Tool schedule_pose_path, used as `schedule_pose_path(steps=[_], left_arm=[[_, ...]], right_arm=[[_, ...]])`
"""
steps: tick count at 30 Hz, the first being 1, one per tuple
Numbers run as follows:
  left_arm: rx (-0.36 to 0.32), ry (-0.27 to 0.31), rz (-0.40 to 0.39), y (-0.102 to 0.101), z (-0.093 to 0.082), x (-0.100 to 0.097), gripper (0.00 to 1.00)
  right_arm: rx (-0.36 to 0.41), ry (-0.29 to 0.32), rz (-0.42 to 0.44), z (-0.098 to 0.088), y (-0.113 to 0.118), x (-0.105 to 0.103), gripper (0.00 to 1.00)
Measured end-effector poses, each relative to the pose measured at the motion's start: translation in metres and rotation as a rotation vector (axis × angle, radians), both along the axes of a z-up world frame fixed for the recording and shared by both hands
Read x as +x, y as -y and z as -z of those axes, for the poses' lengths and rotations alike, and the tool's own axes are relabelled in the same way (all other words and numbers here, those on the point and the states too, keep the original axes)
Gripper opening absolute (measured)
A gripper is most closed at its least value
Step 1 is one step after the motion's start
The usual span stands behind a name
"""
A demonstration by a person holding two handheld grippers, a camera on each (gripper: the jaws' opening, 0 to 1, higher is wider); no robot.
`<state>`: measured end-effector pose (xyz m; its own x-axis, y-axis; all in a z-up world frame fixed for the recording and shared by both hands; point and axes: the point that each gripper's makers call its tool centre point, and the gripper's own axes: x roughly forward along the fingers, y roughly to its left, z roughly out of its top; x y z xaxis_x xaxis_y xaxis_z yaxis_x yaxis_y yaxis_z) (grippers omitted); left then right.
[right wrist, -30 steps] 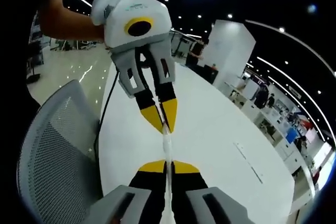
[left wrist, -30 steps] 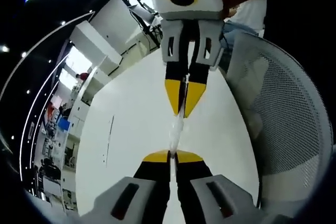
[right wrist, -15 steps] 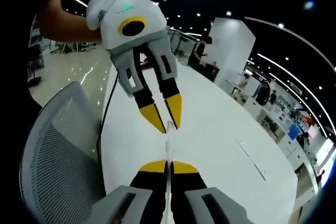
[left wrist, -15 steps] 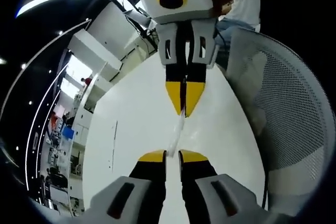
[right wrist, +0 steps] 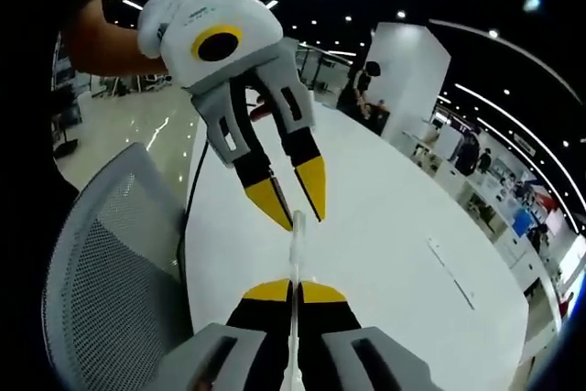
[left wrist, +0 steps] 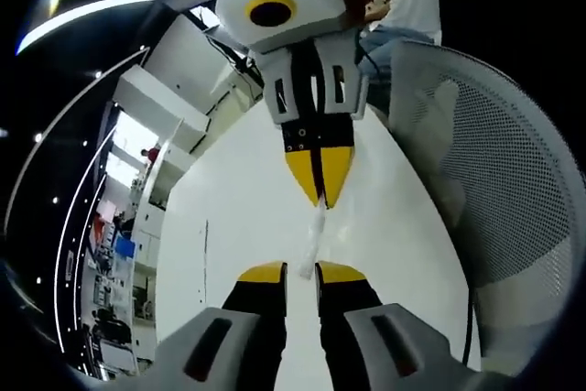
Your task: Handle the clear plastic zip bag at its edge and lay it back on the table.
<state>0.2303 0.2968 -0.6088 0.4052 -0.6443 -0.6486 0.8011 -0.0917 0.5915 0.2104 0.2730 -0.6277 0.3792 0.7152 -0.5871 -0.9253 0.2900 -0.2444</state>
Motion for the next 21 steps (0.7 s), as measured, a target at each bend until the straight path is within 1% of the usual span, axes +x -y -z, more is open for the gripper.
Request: schedule_pose_path(steps=[3,5,8,10,17,21], left_arm=[[0.030,0.020,0.033,0.0020,0.0032,-0.0030,0.08],[0.039,0.018,0.043,0.0023,0.0047,-0.0043,0.06],[0.054,0.022,0.048,0.0015,0.0065,-0.0043,0.05],[0.055,0.020,0.051,0.0016,0.0066,-0.0050,0.03],[0.064,0.022,0.063,0.0022,0.0063,-0.0065,0.01],[0.066,0.010,0.061,0.0023,0.0072,-0.0075,0.00]], right_arm=[[0.003,-0.010,-0.002,-0.0002,-0.0010,-0.0007,0.00],[0.002,-0.017,-0.008,-0.0001,-0.0016,-0.0013,0.00],[0.005,-0.025,-0.012,-0.0003,-0.0022,-0.0018,0.00],[0.003,-0.027,-0.013,0.0003,-0.0019,-0.0017,0.00],[0.001,-0.027,-0.014,0.0015,-0.0019,-0.0023,0.00],[0.003,-0.027,-0.013,0.0013,-0.0013,-0.0024,0.00]])
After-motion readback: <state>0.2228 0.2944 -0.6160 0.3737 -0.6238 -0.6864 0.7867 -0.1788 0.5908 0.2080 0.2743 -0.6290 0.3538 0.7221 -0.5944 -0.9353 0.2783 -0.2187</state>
